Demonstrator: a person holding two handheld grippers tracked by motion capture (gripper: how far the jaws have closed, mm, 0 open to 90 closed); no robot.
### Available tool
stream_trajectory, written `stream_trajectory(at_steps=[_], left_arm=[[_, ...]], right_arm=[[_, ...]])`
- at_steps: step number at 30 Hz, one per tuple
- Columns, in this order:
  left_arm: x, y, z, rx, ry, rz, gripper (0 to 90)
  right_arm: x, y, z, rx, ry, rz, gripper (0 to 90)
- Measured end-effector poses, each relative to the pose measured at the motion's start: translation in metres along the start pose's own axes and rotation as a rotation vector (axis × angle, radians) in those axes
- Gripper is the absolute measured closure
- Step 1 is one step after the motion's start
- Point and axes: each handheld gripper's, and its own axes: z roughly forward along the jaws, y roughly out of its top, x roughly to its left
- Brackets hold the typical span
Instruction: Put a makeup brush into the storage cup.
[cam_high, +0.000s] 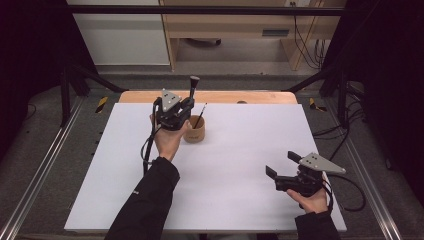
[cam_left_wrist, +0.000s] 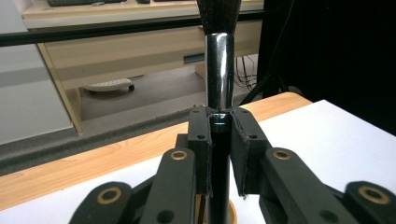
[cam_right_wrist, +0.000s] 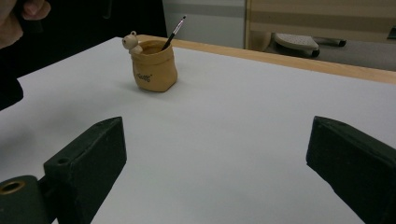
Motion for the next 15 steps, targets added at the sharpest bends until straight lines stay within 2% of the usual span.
stream_trajectory(at_steps=[15], left_arm=[[0.002,-0.005,0.026,0.021,0.016,-0.003,78.8]], right_arm=[[-0.001,0.000,-0.001,-0.003,0.002,0.005,5.5]])
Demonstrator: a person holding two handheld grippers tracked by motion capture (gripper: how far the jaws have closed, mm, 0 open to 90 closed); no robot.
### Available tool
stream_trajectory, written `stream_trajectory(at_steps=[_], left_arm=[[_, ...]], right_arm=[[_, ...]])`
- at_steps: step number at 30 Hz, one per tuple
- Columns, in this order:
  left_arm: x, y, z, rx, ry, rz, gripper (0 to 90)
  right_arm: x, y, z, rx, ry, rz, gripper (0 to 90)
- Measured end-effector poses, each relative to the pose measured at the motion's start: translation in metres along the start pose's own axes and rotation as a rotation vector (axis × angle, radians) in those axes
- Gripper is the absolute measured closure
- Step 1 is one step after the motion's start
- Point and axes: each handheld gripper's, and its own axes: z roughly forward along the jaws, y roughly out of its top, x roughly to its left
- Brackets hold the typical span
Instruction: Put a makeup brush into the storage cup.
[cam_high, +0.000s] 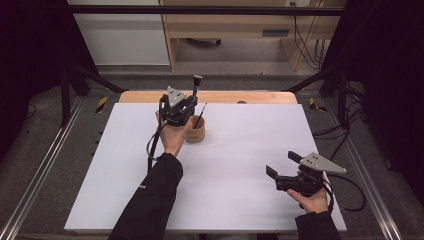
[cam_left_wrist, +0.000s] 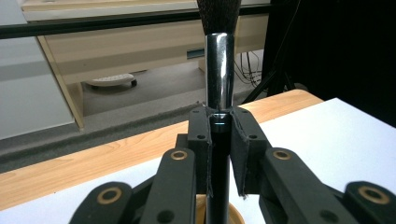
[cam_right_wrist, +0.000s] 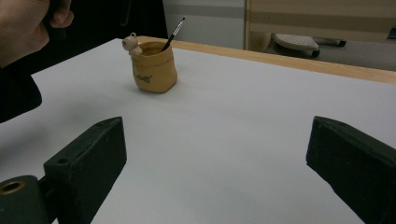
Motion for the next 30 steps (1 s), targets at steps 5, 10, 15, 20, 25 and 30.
stream_trajectory(at_steps=[5,10,15,20,25,30], left_arm=[[-0.004,-0.003,0.010,0.006,0.008,0.001,78.8],[-0.004,-0.008,0.019,0.027,0.017,0.002,78.8],[-0.005,-0.011,0.024,0.033,0.012,0.003,78.8],[-0.005,-0.014,0.029,0.044,0.011,0.004,78.8],[-0.006,-0.020,0.034,0.064,0.005,0.008,78.8],[-0.006,-0.025,0.039,0.080,0.004,0.008,78.8]], right_arm=[[0.000,0.000,0.000,0.001,0.000,0.001,5.5],[-0.001,0.001,-0.002,-0.005,0.000,0.002,5.5],[-0.002,0.001,-0.002,-0.008,-0.002,0.002,5.5],[-0.001,0.001,-0.002,-0.008,0.000,0.002,5.5],[-0.002,0.001,-0.002,-0.009,0.001,0.004,5.5],[-0.001,0.001,-0.002,-0.010,0.003,0.001,5.5]])
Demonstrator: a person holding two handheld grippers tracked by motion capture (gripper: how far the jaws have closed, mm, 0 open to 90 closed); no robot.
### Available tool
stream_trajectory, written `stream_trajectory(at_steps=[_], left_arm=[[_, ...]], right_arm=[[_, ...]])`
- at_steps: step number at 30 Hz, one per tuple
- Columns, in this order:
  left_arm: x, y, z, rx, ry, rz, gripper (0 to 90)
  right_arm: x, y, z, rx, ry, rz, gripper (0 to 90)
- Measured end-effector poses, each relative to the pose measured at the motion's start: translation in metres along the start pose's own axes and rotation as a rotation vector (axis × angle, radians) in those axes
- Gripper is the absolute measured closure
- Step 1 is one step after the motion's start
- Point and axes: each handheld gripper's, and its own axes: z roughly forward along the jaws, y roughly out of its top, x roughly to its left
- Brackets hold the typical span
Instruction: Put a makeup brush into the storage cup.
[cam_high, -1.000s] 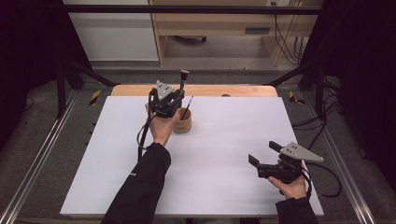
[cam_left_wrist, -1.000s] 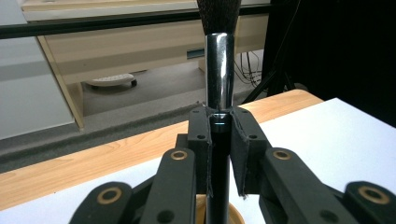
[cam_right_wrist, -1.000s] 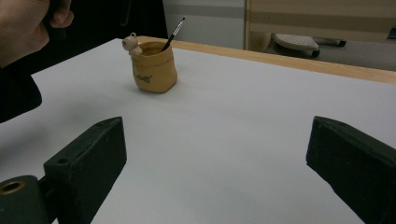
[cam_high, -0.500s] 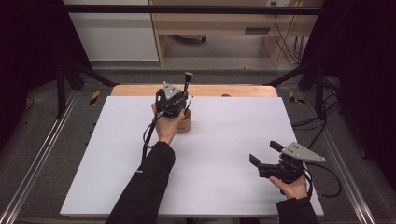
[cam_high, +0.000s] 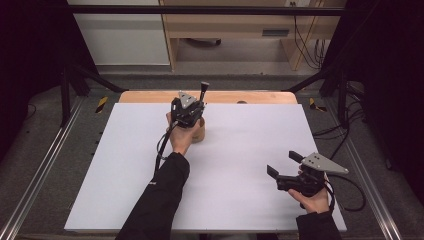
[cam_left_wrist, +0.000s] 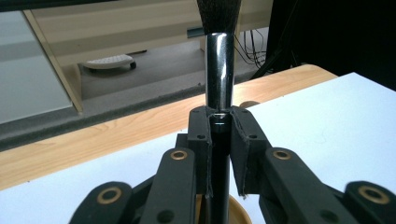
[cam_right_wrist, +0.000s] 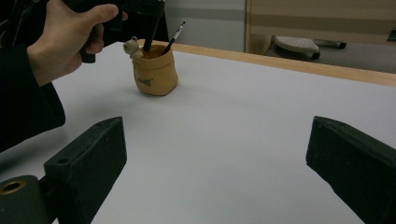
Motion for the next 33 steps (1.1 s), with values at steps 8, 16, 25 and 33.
stream_trajectory(at_steps=[8,16,25,33], left_arm=[[0.000,-0.007,0.003,0.017,-0.002,0.004,78.8],[0.000,-0.016,0.005,0.034,-0.001,0.011,78.8],[0.000,-0.023,0.005,0.052,0.003,0.022,78.8],[0.000,-0.027,0.004,0.074,0.007,0.039,78.7]], right_arm=[[0.000,0.000,-0.001,-0.001,0.000,-0.001,5.5],[0.000,0.000,0.000,0.000,0.000,0.001,5.5],[0.001,0.000,0.000,0.000,0.000,-0.001,5.5],[0.001,0.000,0.000,-0.001,0.000,-0.004,5.4]])
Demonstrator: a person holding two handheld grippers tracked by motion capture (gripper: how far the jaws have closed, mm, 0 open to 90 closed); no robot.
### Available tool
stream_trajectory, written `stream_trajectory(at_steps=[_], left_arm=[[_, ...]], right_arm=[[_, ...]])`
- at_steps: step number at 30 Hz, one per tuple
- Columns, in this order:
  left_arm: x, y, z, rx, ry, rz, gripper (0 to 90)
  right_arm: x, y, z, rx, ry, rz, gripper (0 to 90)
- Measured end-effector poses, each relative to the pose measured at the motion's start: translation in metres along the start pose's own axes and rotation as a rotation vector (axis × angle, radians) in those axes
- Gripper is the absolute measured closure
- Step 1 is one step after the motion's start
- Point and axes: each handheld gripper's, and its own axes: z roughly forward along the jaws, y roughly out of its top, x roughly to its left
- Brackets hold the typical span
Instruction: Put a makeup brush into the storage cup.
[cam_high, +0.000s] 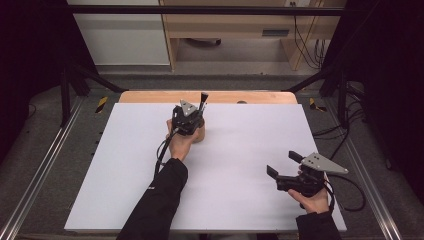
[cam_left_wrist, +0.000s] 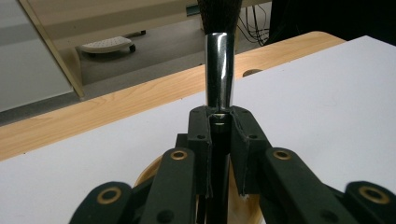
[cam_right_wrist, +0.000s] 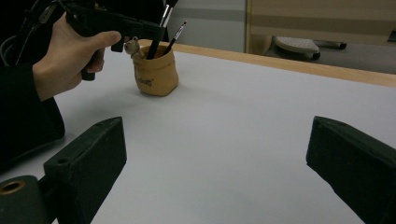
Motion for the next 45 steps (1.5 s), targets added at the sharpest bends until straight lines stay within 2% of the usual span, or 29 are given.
stream_trajectory(at_steps=[9,13,17,21,25,30,37,42,45], left_arm=[[0.003,-0.004,-0.006,0.033,0.006,0.016,77.4],[0.005,-0.003,-0.015,0.025,-0.015,0.013,71.0],[0.010,0.001,-0.030,0.015,-0.050,0.003,65.1],[0.016,0.007,-0.049,-0.023,-0.085,-0.010,58.3],[0.019,0.011,-0.069,-0.039,-0.129,0.007,50.4],[0.020,0.013,-0.090,-0.058,-0.157,0.039,41.0],[0.020,0.009,-0.112,-0.071,-0.210,0.038,28.8],[0.019,0.002,-0.125,-0.058,-0.212,0.071,20.8],[0.021,-0.002,-0.133,-0.066,-0.227,0.064,18.5]], right_arm=[[0.001,0.000,0.000,0.002,-0.001,0.002,5.4],[0.001,0.001,0.000,0.001,0.001,-0.002,5.4],[0.000,0.000,0.000,0.002,-0.005,0.000,5.5],[0.000,0.001,-0.001,-0.002,-0.003,-0.003,5.4],[0.001,0.001,-0.001,-0.004,-0.003,-0.005,5.4],[0.002,0.002,-0.001,-0.007,-0.004,-0.008,5.4],[0.002,0.002,-0.002,-0.012,-0.007,-0.009,5.4],[0.003,0.003,-0.002,-0.014,-0.008,-0.011,5.3],[0.003,0.003,-0.002,-0.013,-0.009,-0.011,5.3]])
